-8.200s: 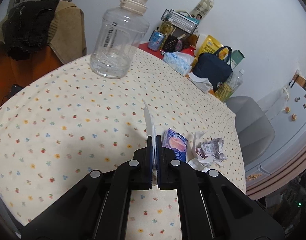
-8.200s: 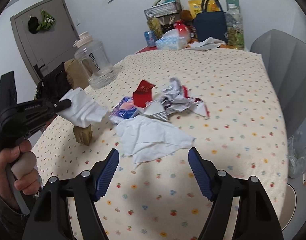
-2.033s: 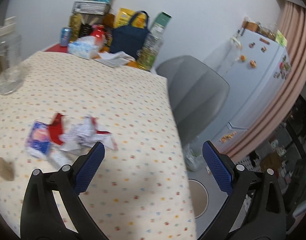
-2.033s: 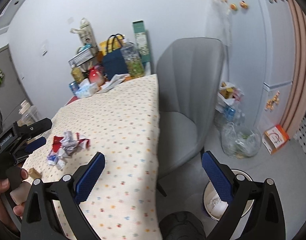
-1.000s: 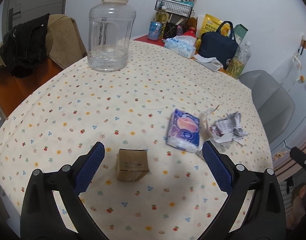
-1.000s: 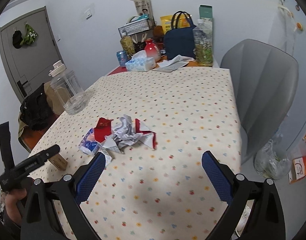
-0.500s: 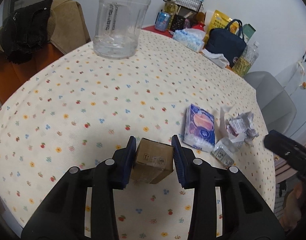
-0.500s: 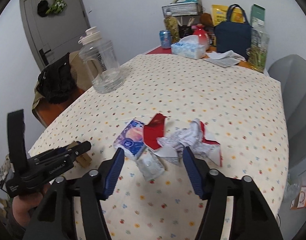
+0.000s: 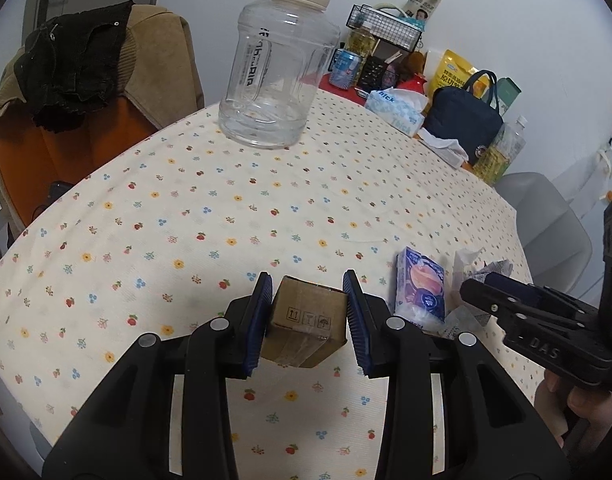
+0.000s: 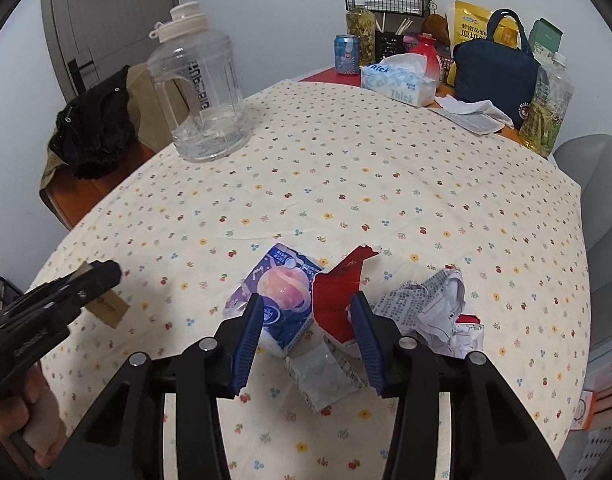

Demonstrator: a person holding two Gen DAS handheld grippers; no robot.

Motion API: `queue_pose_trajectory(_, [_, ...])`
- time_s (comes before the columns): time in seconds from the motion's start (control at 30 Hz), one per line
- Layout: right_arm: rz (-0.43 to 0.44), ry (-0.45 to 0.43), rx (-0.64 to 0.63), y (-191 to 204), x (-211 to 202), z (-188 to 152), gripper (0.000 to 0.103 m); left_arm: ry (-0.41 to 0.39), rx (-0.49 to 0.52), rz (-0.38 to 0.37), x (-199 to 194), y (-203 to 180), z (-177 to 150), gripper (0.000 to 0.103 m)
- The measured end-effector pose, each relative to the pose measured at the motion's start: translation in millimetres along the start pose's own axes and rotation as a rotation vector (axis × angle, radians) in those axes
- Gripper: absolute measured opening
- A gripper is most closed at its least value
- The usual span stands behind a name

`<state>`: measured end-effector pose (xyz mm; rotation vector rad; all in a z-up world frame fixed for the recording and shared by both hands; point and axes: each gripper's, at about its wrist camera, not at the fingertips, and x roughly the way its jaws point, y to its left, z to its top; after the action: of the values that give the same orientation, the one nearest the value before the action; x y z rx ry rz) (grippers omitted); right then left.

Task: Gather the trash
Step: 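Grasp the small brown cardboard box with the left tool while the right tool pinches a white paper scrap, then carry the box with the left tool and the paper scrap with the right tool to the bin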

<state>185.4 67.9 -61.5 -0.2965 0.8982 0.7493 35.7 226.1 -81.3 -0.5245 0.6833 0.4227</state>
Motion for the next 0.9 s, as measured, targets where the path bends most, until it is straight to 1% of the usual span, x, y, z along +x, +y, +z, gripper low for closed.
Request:
queue_pose_trajectory(0.07, [-0.018,0.012,-0.008,2.0,7.3,1.6,0.045,-0.001,-0.005,0.001,0.1,2.2,0.0,0.037])
queue_pose_trajectory(0.13, [-0.029,0.026,-0.006,1.9,13.7,2.3,0.041,-0.003,-0.006,0.001,-0.5,2.6,-0.4,0.037])
queue_pose_trajectory(0.17, [-0.029,0.033,-0.004,2.0,16.7,2.9,0.033,-0.005,-0.004,0.0,-1.2,2.0,-0.6,0.037])
queue_pose_trajectory(0.2, [-0.028,0.041,-0.004,2.2,19.2,3.1,0.018,-0.007,-0.004,-0.001,-1.9,1.9,-0.8,0.037])
queue_pose_trajectory(0.23, [-0.024,0.054,-0.002,1.4,21.6,3.4,0.01,-0.008,-0.004,-0.002,-2.6,1.6,-0.7,0.037])
queue_pose_trajectory(0.3, [-0.019,0.056,0.004,0.6,19.8,3.2,0.005,-0.014,-0.001,-0.001,-5.0,0.0,-0.5,0.037])
queue_pose_trajectory(0.4, [-0.011,0.019,-0.009,2.4,2.2,2.8,0.002,-0.021,0.005,-0.006,-8.2,-3.6,-0.3,0.037])
queue_pose_trajectory(0.6, [0.028,-0.044,0.012,-2.3,-36.7,-0.6,0.002,-0.032,0.018,-0.024,-13.5,-15.4,-0.4,0.037])
queue_pose_trajectory(0.9, [0.086,-0.112,0.061,-16.3,-85.7,-11.3,0.002,-0.051,0.048,-0.056,-22.2,-39.6,-0.3,0.037])
